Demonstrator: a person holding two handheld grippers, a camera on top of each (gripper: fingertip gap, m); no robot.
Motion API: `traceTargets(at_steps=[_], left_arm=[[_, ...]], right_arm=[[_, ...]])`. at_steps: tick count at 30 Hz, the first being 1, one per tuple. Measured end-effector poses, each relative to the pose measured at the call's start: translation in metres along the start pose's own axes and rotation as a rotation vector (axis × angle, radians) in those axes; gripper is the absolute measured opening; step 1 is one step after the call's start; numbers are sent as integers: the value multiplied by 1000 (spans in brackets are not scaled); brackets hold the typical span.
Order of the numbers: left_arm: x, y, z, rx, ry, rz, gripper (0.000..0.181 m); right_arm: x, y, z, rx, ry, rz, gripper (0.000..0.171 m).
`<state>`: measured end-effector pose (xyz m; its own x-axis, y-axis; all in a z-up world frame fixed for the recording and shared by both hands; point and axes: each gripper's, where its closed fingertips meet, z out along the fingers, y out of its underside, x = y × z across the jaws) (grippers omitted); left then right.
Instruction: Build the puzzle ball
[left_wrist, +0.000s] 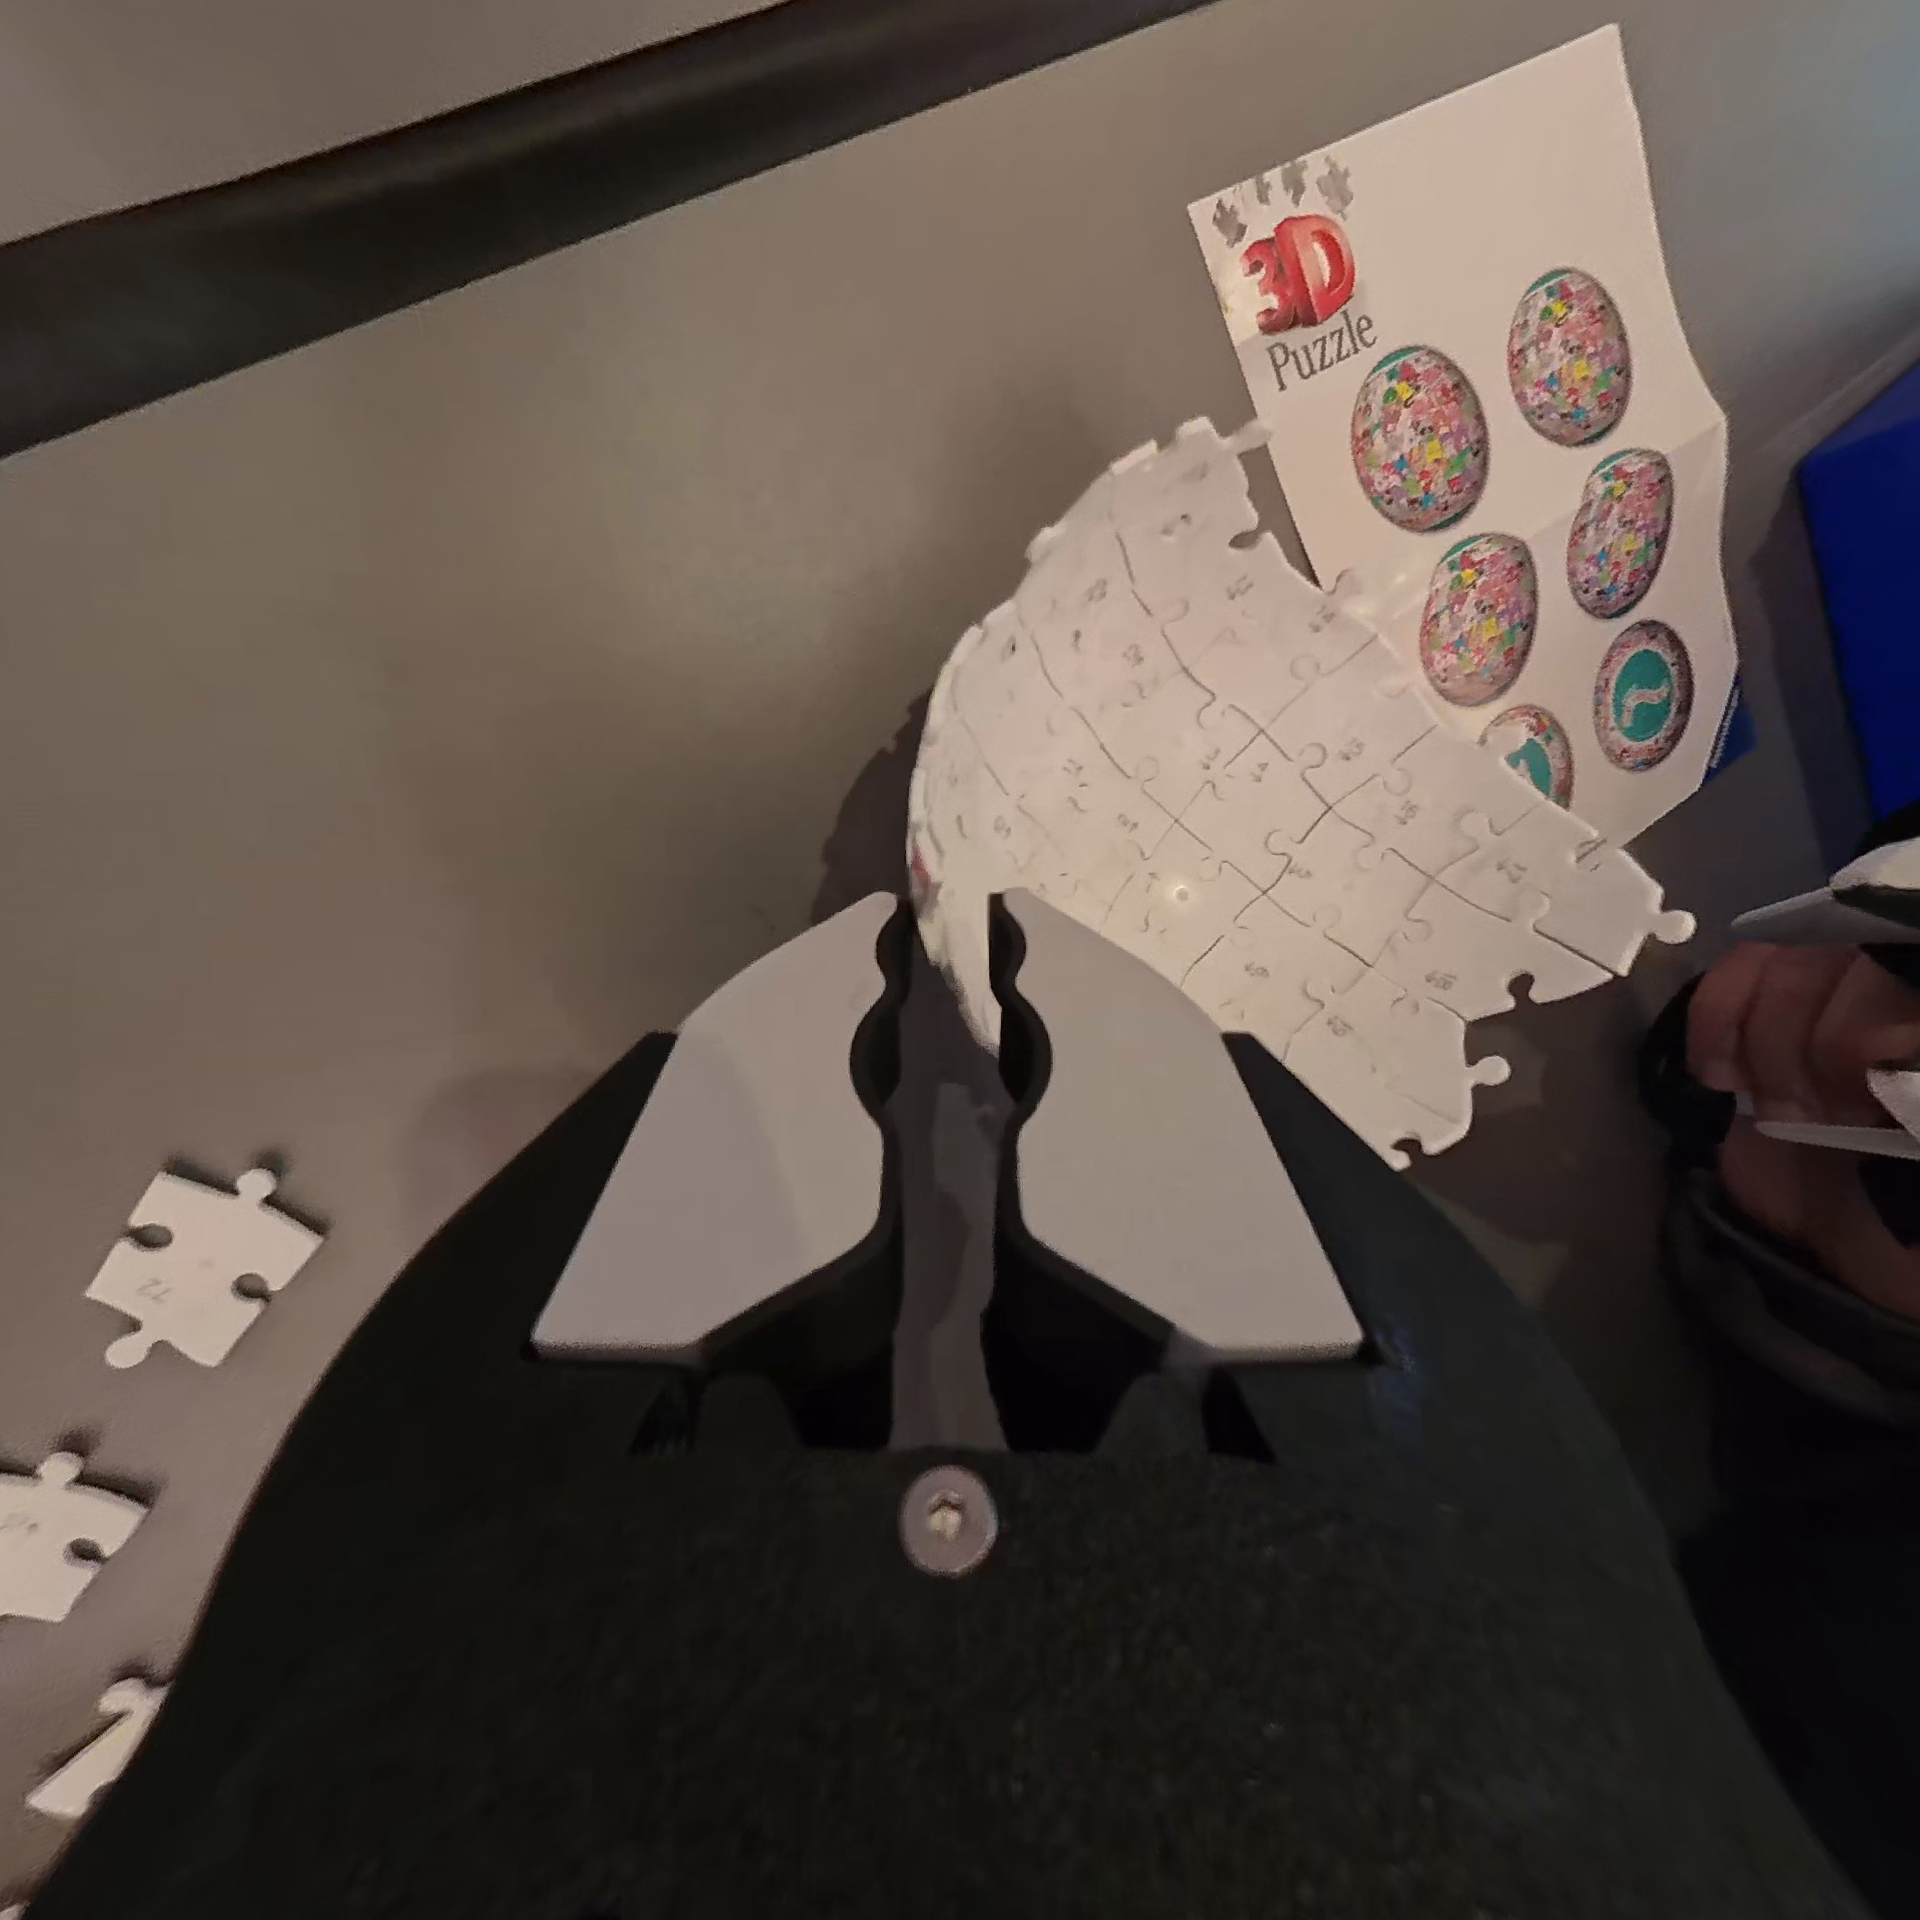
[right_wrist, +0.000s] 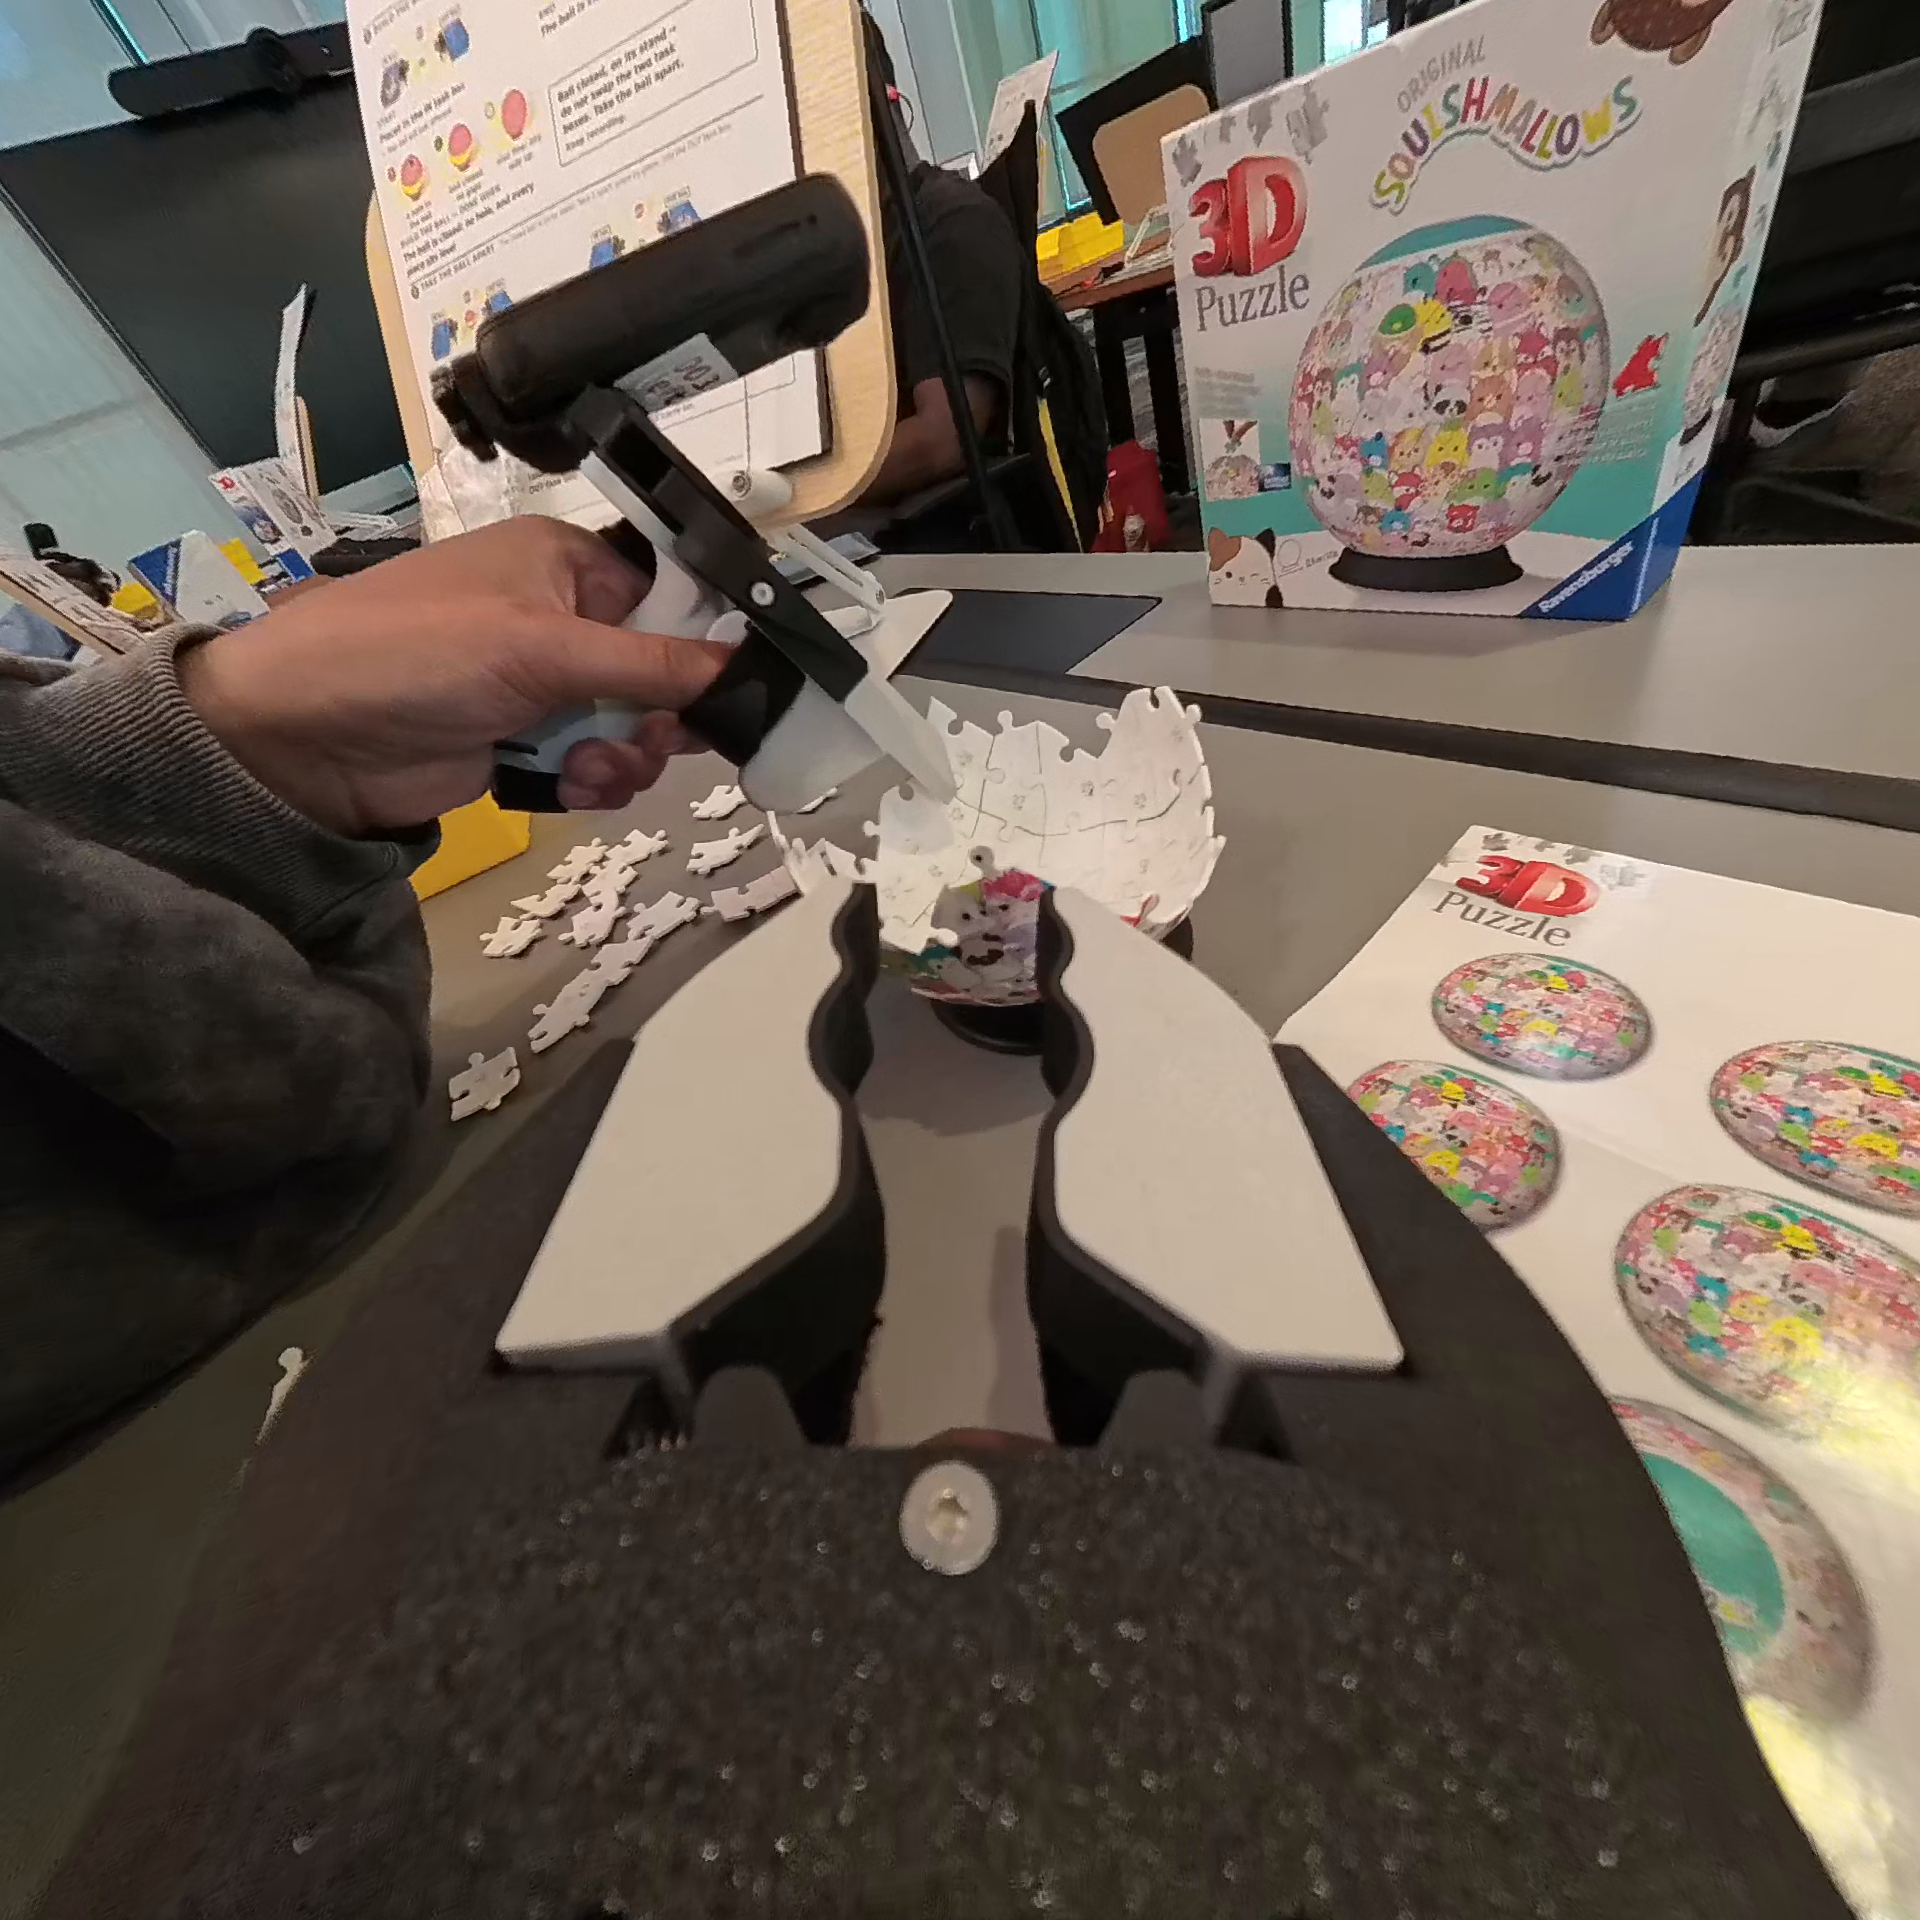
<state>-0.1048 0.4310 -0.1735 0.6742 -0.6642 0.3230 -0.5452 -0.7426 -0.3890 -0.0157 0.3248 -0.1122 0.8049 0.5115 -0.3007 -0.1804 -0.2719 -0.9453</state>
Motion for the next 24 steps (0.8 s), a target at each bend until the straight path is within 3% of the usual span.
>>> traceTargets(at_steps=[24], left_arm=[[-4, -5, 1, -89, -156, 49, 5]], right_arm=[[-1, 3, 1, -12, -5, 0, 28]])
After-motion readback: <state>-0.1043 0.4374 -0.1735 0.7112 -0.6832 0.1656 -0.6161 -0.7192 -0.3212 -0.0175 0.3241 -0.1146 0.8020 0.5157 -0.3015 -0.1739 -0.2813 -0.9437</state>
